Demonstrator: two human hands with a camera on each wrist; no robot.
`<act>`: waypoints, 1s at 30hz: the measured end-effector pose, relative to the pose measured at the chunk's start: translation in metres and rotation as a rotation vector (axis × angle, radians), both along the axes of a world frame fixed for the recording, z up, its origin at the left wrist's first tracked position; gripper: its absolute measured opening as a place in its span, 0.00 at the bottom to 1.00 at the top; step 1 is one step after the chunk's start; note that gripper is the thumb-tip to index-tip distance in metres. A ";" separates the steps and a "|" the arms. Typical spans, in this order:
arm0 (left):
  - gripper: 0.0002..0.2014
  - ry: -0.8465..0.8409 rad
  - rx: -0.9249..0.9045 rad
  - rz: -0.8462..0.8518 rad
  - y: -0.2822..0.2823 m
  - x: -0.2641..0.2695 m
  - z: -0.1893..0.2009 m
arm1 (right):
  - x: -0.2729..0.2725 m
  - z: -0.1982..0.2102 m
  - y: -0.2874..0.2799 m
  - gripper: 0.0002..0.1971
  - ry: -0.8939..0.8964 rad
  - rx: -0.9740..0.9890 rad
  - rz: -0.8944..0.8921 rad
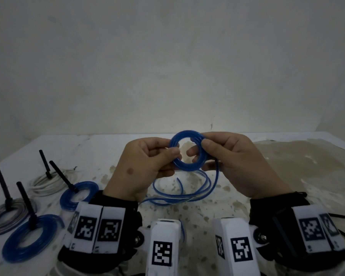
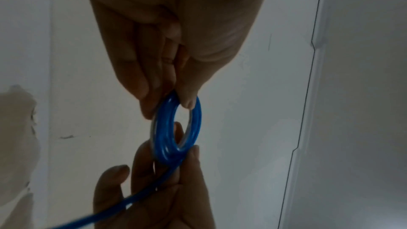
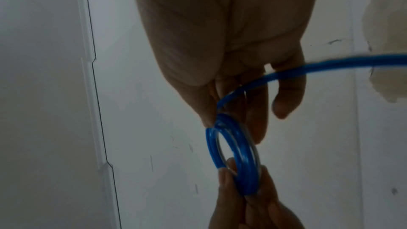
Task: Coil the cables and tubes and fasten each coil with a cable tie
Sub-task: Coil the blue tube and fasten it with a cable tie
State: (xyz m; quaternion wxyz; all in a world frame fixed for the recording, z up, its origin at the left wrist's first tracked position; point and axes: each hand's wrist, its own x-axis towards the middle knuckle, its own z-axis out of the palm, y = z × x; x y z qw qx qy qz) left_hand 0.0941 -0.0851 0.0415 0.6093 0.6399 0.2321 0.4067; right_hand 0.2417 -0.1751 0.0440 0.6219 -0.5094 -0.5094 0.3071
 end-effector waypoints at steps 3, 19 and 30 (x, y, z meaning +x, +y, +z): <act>0.04 -0.088 -0.105 0.009 0.000 0.004 -0.002 | -0.002 -0.002 0.002 0.11 0.010 -0.002 0.022; 0.05 0.213 0.055 -0.154 -0.013 0.010 -0.009 | 0.001 0.003 -0.003 0.11 -0.145 0.029 -0.095; 0.02 0.322 0.296 -0.090 -0.005 -0.006 0.002 | -0.009 0.000 -0.001 0.08 -0.315 0.029 -0.065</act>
